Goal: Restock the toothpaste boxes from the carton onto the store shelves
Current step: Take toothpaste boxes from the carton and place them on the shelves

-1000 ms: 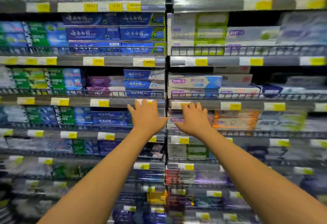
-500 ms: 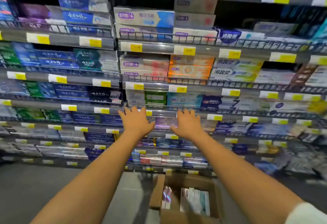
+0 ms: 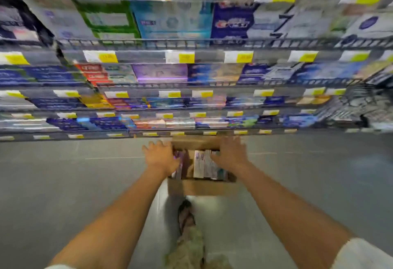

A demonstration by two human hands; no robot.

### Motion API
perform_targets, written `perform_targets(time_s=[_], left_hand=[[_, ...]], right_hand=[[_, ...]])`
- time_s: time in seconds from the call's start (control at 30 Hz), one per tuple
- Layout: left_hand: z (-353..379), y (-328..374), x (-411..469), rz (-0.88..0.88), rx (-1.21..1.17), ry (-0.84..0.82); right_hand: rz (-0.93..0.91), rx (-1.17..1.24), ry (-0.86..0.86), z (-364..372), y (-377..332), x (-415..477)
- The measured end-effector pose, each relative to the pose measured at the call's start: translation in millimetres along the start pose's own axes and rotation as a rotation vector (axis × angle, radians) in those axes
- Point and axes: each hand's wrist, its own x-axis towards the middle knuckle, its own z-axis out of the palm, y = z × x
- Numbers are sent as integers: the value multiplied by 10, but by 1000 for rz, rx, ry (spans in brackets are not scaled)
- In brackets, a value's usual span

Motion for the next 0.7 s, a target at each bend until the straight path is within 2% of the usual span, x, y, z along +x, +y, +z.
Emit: perform_targets(time_s=[0.07, 0.23, 0.33, 0.53, 0.7], left_hand=[[355, 160, 309, 15, 21, -40], [1314, 574, 966, 91, 107, -191], [1899, 802, 1383, 100, 110, -229], [3243, 1014, 2354, 63, 105, -229], [4112, 1002, 3084, 72, 174, -133]], right_hand=[[21, 44, -23, 335, 223, 238], [121, 87, -210, 1297, 721, 863], [112, 103, -248, 1928, 988, 1230], [0, 67, -250, 3387, 1383, 2171], [-60, 58, -172, 4375, 1487, 2910]])
